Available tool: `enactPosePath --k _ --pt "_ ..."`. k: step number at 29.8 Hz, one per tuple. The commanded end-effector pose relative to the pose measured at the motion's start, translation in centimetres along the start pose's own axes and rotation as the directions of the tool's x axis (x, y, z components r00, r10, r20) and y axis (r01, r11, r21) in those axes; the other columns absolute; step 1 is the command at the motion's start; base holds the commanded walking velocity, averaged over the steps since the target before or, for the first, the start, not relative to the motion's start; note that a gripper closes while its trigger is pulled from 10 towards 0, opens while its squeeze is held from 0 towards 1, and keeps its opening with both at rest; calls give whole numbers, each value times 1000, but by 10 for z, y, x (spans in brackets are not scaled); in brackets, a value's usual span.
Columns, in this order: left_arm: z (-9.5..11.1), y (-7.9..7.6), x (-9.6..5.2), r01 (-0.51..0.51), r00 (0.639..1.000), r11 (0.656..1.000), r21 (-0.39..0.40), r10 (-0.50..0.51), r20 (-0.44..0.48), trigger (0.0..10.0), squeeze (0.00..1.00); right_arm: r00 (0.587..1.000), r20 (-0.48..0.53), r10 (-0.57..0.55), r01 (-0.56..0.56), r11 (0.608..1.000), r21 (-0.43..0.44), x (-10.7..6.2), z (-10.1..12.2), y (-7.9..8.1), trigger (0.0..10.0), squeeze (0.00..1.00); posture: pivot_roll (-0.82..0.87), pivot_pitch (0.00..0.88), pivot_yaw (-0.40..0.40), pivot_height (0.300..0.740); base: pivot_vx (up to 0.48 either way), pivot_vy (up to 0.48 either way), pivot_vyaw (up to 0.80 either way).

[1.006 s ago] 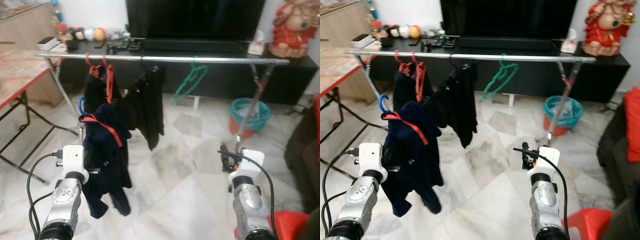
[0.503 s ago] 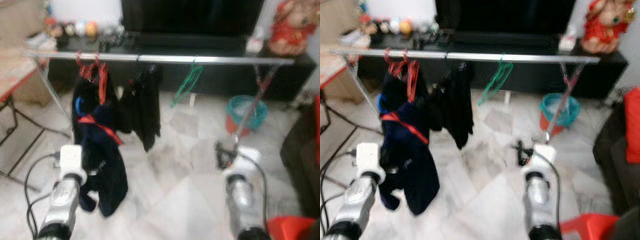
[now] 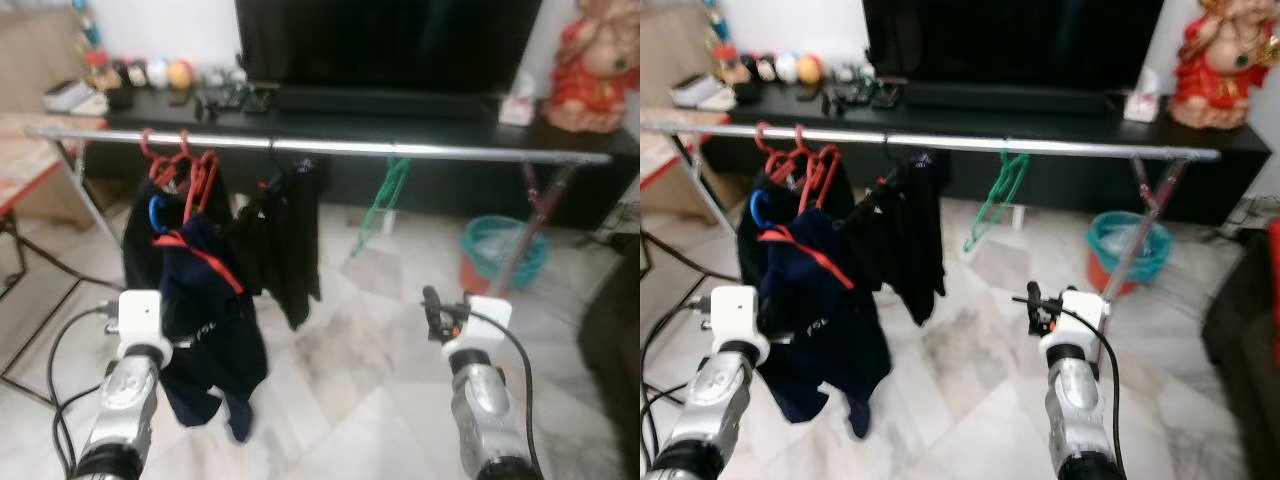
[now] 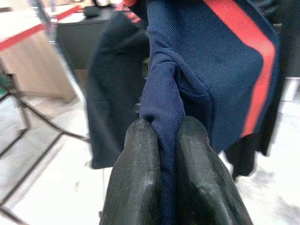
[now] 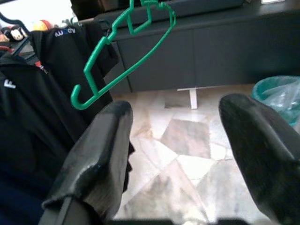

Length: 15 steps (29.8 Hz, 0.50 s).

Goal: Hang hanger

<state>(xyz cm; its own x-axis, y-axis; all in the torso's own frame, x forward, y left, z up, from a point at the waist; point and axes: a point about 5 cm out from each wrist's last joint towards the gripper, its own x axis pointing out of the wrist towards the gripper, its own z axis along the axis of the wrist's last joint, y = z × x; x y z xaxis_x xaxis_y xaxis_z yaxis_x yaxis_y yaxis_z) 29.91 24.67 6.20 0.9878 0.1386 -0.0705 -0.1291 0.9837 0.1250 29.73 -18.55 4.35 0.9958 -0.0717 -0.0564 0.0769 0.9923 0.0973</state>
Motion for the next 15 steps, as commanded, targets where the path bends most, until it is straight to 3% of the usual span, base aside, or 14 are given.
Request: enactPosePath --k 1,15 --pt "12 3 3 -18 998 1000 -1 18 63 10000 0 1000 12 -22 22 1000 12 1 3 -7 10000 0 28 0 52 740 405 0 0" --pt "14 18 2 -77 995 997 31 75 68 10000 0 1000 8 -7 6 1000 21 1 3 -5 10000 0 30 1 53 740 416 0 0"
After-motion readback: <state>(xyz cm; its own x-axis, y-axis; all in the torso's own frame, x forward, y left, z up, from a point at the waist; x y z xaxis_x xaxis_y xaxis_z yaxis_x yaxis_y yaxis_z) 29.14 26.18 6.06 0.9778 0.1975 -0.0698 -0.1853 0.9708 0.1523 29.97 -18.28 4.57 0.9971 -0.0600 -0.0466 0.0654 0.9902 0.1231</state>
